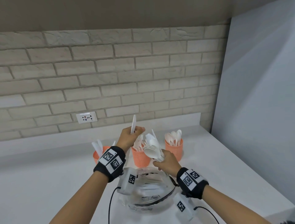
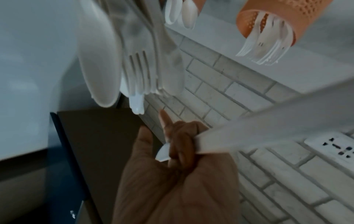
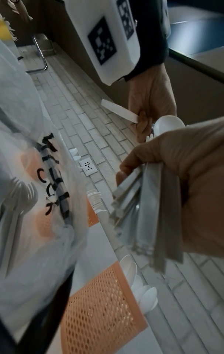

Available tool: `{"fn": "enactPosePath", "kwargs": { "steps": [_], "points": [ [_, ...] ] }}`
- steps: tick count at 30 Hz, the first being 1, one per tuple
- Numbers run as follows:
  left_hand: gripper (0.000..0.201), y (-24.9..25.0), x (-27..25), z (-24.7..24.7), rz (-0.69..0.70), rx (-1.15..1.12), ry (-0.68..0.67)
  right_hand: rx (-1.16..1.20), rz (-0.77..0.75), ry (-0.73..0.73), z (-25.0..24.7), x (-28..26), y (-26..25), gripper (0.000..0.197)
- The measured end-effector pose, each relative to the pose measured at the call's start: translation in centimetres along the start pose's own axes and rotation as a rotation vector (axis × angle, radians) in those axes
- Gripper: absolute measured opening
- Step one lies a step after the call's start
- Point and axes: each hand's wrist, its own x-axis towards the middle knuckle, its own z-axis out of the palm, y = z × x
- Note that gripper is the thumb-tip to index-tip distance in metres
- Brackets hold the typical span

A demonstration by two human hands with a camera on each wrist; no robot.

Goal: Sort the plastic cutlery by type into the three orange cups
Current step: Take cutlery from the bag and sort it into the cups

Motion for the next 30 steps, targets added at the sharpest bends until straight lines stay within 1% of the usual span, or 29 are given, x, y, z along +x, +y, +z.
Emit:
{"fn": "enactPosePath", "kwargs": {
  "steps": [3,6,8,9,10,11,13,14,15,16,18,20,22,24,26,30],
  "points": [
    [0.015,0.5,-0.1,0.1,0.002,0.026,-0.136,0.039,0.004,-0.120,-0.3,-0.3,-0.3,0.024],
    [0.016,0.8,0.0,-0.1,-0.021,0.067,-0.274,0.119,0.042,-0.246,-0.7,-0.5,-0.6,0.026],
    [0.014,1.0,0.0,-0.2,-0.024,0.126,-0.335,0.141,0.064,-0.309,-1.0,-0.7,-0.7,0.025],
    [0.014,1.1,0.0,-0.2,-0.015,0.154,-0.342,0.146,0.072,-0.338,-1.1,-0.8,-0.7,0.025],
    [0.015,1.1,0.1,-0.1,0.003,0.164,-0.320,0.156,0.078,-0.364,-1.3,-0.9,-0.7,0.024],
    [0.017,1.1,0.3,0.1,0.024,0.151,-0.262,0.173,0.085,-0.384,-1.4,-1.0,-0.6,0.024],
    [0.021,1.0,0.7,0.4,0.052,0.055,-0.110,0.212,0.107,-0.408,-1.5,-1.1,-0.6,0.024],
    [0.020,1.0,0.9,0.4,0.054,0.004,-0.067,0.222,0.120,-0.414,-1.6,-1.2,-0.6,0.024],
    [0.018,0.9,1.0,0.4,0.044,-0.024,-0.059,0.226,0.132,-0.419,-1.8,-1.2,-0.6,0.023],
    [0.018,0.8,1.0,0.5,0.023,-0.027,-0.078,0.231,0.140,-0.424,-1.9,-1.2,-0.6,0.024],
    [0.023,0.3,1.0,0.6,-0.032,0.015,-0.155,0.249,0.156,-0.431,-2.0,-1.2,-0.7,0.026],
    [0.023,0.0,0.9,0.8,-0.070,0.035,-0.221,0.260,0.165,-0.452,-2.2,-1.1,-0.8,0.027],
    [0.020,-0.1,0.7,1.1,-0.078,0.000,-0.269,0.254,0.169,-0.473,-2.4,-1.1,-1.0,0.027],
    [0.018,0.0,0.8,1.3,-0.059,-0.024,-0.266,0.251,0.167,-0.482,-2.6,-1.2,-1.0,0.026],
    [0.022,0.1,1.2,1.4,-0.027,-0.039,-0.173,0.232,0.159,-0.490,-2.6,-1.2,-1.1,0.025],
    [0.025,0.3,2.4,0.6,0.056,-0.208,0.106,0.167,0.138,-0.497,-2.6,-1.2,-0.6,0.024]
  ]
}}
